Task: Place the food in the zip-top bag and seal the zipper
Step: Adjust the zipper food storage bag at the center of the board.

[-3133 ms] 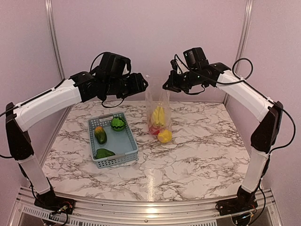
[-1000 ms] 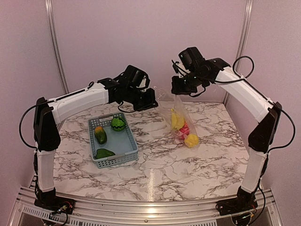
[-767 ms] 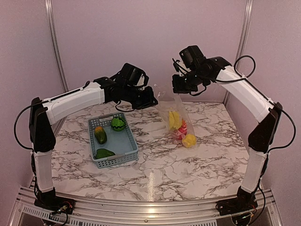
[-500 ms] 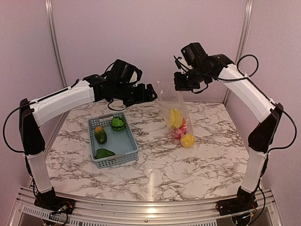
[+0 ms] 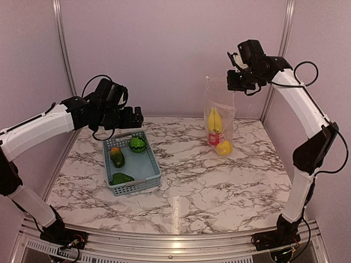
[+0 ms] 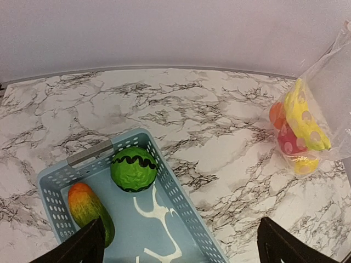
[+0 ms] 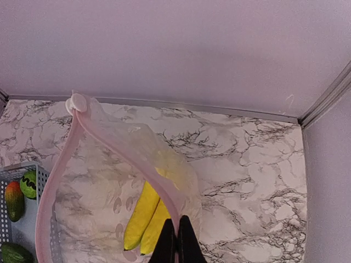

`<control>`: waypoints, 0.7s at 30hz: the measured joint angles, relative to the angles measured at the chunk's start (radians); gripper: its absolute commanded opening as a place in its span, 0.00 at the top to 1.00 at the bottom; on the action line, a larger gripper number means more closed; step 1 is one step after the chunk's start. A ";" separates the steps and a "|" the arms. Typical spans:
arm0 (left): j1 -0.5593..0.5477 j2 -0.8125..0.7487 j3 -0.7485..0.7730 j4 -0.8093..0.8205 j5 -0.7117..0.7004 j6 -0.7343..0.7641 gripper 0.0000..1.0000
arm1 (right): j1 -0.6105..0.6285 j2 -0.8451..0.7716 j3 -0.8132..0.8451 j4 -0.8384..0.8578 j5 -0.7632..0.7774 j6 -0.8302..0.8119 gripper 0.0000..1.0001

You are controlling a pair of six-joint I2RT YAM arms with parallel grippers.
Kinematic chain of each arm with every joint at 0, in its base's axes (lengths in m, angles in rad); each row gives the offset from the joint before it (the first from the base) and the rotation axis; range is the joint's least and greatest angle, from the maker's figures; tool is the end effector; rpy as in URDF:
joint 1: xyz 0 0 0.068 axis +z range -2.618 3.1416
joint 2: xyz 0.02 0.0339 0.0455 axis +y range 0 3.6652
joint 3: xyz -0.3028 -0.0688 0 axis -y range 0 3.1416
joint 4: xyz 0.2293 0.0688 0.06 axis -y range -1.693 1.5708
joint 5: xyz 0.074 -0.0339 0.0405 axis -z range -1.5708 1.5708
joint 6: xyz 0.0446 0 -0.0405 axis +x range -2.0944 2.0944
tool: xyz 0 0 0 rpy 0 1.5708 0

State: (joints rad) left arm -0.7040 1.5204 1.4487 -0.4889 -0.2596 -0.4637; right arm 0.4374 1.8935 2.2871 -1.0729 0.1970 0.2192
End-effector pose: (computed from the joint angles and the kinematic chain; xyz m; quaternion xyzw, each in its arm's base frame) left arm 0.2642 -0.2094 0.3971 0.0418 0.8690 -0.1700 0.4628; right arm 0.3628 0.1600 0.4701 -0.0556 0.8972 0.0543 0.4347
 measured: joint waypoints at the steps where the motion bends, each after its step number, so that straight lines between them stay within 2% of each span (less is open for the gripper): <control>1: -0.001 0.000 -0.009 -0.009 -0.026 -0.005 0.01 | -0.003 -0.005 0.006 0.005 -0.001 -0.009 1.00; 4: 0.006 0.000 -0.016 -0.041 -0.101 -0.030 0.01 | -0.003 -0.019 0.006 0.018 -0.025 -0.023 1.00; 9: 0.045 0.010 -0.043 -0.054 -0.128 -0.014 0.04 | 0.003 -0.020 -0.039 0.071 -0.085 -0.029 1.00; 11: 0.059 0.015 -0.092 -0.035 -0.119 -0.002 0.07 | 0.012 -0.020 -0.092 0.103 -0.111 -0.029 1.00; 13: 0.066 0.025 -0.137 -0.018 -0.099 0.007 0.01 | 0.027 -0.016 -0.139 0.116 -0.133 -0.029 1.00; 16: 0.065 0.045 -0.160 0.008 -0.044 0.016 0.01 | 0.059 -0.010 -0.189 0.135 -0.174 -0.028 1.00; 21: 0.062 0.119 -0.062 -0.013 0.011 0.020 0.01 | 0.101 -0.010 -0.237 0.178 -0.216 -0.022 1.00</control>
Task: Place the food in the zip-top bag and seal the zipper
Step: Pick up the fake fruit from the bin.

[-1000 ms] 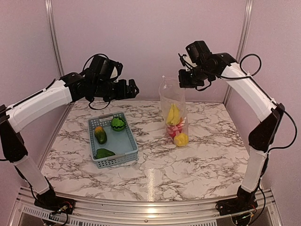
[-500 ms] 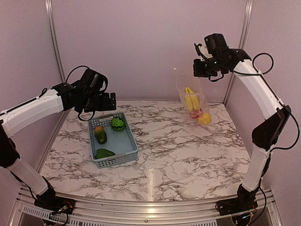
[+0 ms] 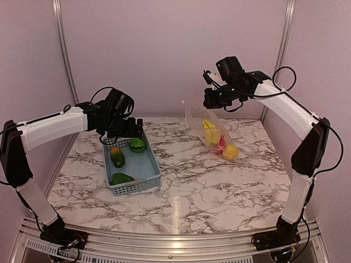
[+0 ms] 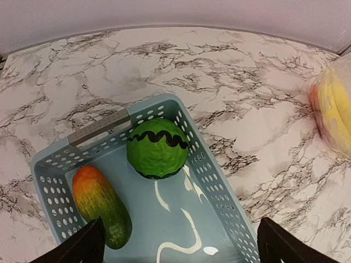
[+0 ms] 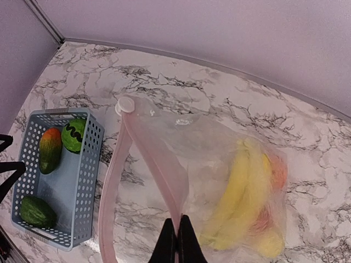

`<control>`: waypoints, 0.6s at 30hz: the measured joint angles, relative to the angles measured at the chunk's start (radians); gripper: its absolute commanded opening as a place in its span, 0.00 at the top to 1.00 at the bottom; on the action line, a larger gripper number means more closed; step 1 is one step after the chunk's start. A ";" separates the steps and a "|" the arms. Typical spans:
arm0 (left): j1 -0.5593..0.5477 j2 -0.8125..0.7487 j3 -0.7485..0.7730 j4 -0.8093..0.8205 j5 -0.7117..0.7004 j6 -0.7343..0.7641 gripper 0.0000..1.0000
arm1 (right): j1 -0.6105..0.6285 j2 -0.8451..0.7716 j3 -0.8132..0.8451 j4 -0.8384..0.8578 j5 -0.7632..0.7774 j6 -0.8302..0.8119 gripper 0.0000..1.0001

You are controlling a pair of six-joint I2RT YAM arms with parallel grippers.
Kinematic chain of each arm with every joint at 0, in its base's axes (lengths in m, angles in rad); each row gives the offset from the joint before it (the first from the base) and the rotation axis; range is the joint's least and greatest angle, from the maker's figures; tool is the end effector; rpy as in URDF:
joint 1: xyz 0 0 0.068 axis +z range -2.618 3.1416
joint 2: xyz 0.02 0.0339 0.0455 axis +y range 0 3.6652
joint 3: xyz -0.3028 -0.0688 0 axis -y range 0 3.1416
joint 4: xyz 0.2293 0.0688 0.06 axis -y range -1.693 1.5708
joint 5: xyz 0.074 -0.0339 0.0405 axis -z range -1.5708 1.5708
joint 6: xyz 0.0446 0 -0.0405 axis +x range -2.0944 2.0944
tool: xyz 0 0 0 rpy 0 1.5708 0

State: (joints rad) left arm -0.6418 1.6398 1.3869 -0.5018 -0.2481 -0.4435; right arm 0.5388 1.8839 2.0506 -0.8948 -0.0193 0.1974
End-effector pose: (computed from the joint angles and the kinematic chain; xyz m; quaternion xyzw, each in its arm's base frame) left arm 0.2976 -0.2087 0.3360 0.0413 0.9112 -0.1061 0.3958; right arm 0.3583 0.2152 0.4199 -0.1589 0.8986 0.1554 0.3784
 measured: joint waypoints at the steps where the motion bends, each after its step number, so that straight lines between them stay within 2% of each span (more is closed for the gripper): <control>1: 0.000 0.011 0.020 0.001 0.005 0.006 0.01 | 0.005 0.000 -0.011 0.007 -0.006 0.001 1.00; 6: 0.000 0.015 0.028 0.006 -0.015 0.045 0.01 | 0.007 0.000 -0.028 0.024 -0.031 0.012 1.00; 11: 0.012 0.055 0.092 -0.039 -0.178 0.035 0.01 | 0.007 0.000 -0.026 0.026 -0.048 0.016 1.00; 13: 0.023 0.083 0.095 -0.018 -0.191 0.054 0.10 | 0.007 0.000 -0.026 0.025 -0.053 0.017 1.00; 15: 0.035 0.091 0.035 0.036 -0.171 0.074 0.17 | 0.007 0.000 -0.026 0.024 -0.059 0.018 1.00; 18: 0.055 0.095 -0.063 0.098 -0.105 0.081 0.19 | 0.008 -0.001 -0.026 0.022 -0.066 0.018 1.00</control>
State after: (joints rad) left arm -0.5865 1.7348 1.3243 -0.4042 -0.3534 -0.3626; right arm 0.5472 1.8832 2.0243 -0.8730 -0.0853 0.2153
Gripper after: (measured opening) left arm 0.832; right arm 0.004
